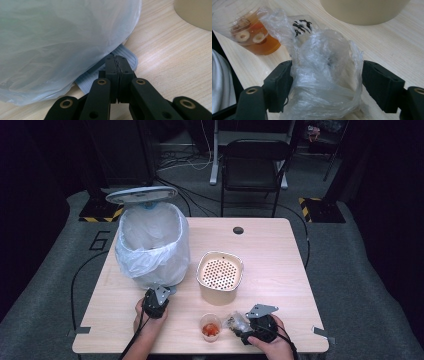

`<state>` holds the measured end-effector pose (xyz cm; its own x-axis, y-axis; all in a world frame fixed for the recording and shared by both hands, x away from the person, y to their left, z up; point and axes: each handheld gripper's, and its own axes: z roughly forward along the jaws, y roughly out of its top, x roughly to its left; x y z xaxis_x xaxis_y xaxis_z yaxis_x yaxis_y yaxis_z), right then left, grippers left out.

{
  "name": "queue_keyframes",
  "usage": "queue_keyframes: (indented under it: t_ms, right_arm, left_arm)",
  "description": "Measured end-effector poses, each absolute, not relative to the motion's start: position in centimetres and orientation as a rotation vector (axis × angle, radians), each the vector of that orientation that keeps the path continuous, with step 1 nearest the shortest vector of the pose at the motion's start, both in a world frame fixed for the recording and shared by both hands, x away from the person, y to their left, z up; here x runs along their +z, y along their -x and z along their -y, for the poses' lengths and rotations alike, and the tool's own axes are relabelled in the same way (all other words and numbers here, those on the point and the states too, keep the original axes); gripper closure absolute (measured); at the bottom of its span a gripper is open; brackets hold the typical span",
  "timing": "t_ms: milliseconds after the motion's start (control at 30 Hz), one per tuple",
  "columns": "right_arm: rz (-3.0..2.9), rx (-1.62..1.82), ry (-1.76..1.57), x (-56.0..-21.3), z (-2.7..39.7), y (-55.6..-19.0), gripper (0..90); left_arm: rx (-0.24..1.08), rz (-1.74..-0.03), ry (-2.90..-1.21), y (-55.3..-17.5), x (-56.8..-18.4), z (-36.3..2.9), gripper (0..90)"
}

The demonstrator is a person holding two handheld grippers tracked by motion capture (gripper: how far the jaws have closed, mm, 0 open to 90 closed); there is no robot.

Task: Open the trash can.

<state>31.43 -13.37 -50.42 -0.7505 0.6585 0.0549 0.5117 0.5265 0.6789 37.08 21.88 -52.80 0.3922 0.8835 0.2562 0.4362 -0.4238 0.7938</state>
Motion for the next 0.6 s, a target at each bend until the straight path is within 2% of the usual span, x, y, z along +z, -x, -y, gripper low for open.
queue_keyframes:
  t_ms: [267,467,600]
  right_arm:
    - [-2.58,1.023,-1.035,-50.71,13.47,-31.6,36.7]
    - [-2.579,1.022,-1.03,-50.67,13.79,-31.79,51.0]
    - [-2.594,1.052,-1.061,-50.63,14.1,-31.96,54.9]
  left_arm:
    - [0.915,-1.125,-2.01,-37.08,-52.88,-21.82,88.9]
    - [0.918,-1.126,-2.013,-37.09,-52.85,-21.82,89.0]
    - [0.92,-1.121,-2.024,-37.07,-52.82,-21.82,89.1]
